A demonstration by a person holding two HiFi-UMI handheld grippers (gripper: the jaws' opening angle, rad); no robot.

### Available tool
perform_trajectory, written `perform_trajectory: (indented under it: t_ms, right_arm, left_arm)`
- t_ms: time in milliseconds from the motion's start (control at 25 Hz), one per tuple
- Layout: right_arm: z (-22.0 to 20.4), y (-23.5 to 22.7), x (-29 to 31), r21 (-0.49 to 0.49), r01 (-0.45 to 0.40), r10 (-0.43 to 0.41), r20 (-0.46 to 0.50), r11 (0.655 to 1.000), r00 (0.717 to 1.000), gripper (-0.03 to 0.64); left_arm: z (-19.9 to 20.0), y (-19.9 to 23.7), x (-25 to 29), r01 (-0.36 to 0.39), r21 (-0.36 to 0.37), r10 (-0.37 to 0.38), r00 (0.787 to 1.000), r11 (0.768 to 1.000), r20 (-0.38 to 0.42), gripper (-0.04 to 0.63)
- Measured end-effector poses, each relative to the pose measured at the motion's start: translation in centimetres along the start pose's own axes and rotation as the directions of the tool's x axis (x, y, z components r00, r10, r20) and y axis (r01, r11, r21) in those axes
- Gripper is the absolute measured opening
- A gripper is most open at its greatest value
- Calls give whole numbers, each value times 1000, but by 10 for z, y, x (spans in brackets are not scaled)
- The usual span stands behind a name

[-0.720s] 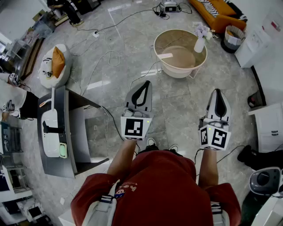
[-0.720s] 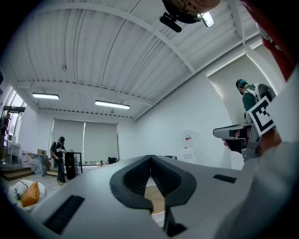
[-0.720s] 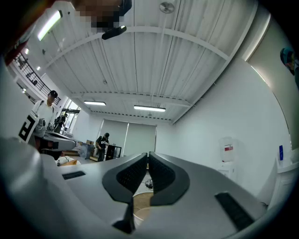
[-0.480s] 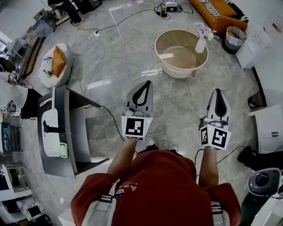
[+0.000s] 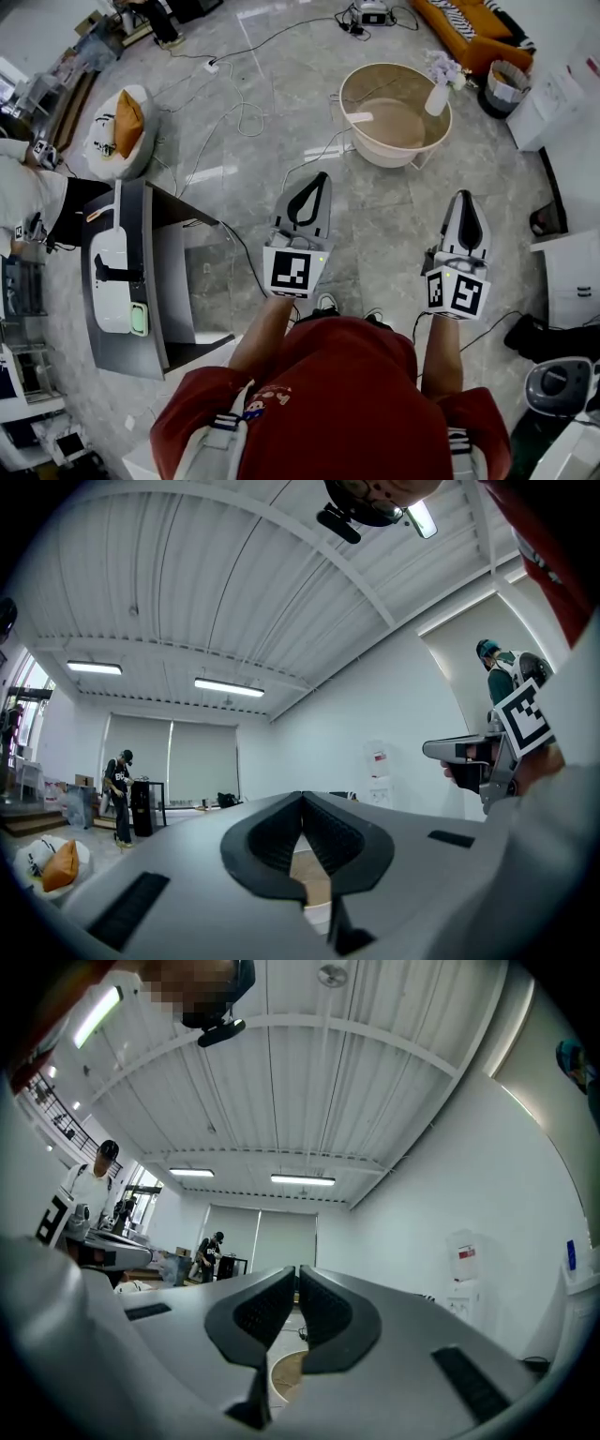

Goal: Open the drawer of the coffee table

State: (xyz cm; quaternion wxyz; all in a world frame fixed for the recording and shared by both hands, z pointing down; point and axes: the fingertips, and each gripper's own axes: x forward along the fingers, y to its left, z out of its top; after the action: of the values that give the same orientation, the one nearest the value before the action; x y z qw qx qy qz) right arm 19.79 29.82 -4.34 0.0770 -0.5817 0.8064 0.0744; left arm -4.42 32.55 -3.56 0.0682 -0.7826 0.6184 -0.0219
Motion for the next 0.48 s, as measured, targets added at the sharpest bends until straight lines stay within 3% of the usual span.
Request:
perform_trajectory:
  t_ms: [240, 480]
  right_arm:
    - [-9, 32, 3, -28, 15, -15, -17, 999, 1000, 26]
    - [-19, 30, 10, -35, 50, -52, -50, 998, 997, 25]
  left_arm:
    - [-13, 23, -1, 28, 11, -28, 998, 1000, 55, 14]
    - [-21, 30, 13, 59, -27, -59, 998, 998, 11, 14]
